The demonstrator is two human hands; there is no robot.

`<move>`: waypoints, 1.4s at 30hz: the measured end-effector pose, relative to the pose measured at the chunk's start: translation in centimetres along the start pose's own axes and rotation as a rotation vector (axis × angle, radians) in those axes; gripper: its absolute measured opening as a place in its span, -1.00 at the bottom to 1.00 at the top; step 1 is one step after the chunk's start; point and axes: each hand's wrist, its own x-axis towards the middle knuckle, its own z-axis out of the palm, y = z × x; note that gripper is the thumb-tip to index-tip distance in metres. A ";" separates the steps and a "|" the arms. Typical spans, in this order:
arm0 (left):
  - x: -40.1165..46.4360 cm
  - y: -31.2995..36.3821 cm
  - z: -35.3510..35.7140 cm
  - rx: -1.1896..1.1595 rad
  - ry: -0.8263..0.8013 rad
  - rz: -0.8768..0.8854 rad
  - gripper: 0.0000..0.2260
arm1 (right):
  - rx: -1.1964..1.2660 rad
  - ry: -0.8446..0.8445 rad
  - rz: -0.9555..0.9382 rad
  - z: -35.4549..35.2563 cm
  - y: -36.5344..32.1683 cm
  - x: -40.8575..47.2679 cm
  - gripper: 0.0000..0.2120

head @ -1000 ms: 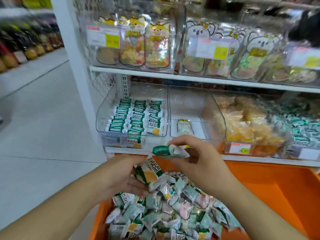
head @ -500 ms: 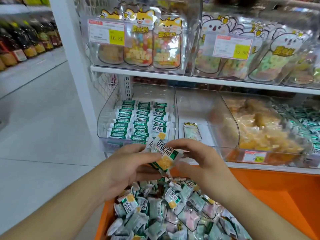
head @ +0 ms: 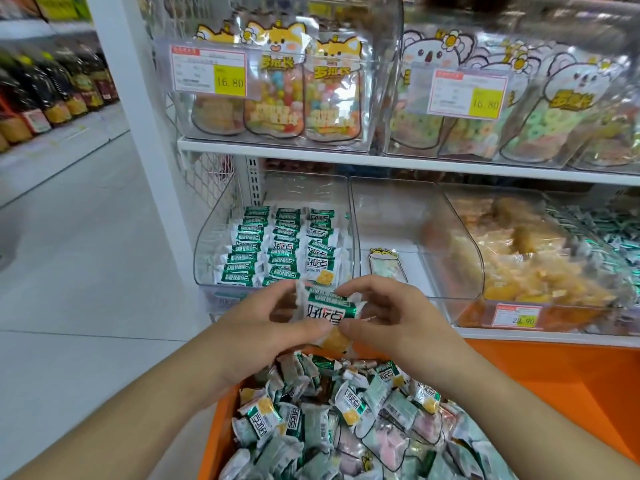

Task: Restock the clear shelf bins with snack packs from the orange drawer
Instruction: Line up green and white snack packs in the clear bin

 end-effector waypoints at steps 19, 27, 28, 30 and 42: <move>13.5 1.8 -1.4 0.602 0.188 0.090 -0.40 | -0.431 0.256 -0.158 -3.9 0.8 4.6 -0.52; 14.7 0.5 -1.3 0.823 0.150 0.073 -0.39 | -0.462 0.232 -0.098 -3.1 1.4 4.7 -0.59; 14.7 0.6 -1.4 0.862 0.133 0.067 -0.36 | -0.468 0.229 -0.092 -3.0 1.4 4.7 -0.59; 14.7 1.2 -1.3 0.967 0.105 0.072 -0.34 | -0.478 0.229 -0.084 -2.8 1.4 4.7 -0.59; 15.4 1.6 -1.4 1.061 0.020 0.100 -0.47 | -0.498 0.227 -0.084 -2.8 1.2 4.6 -0.62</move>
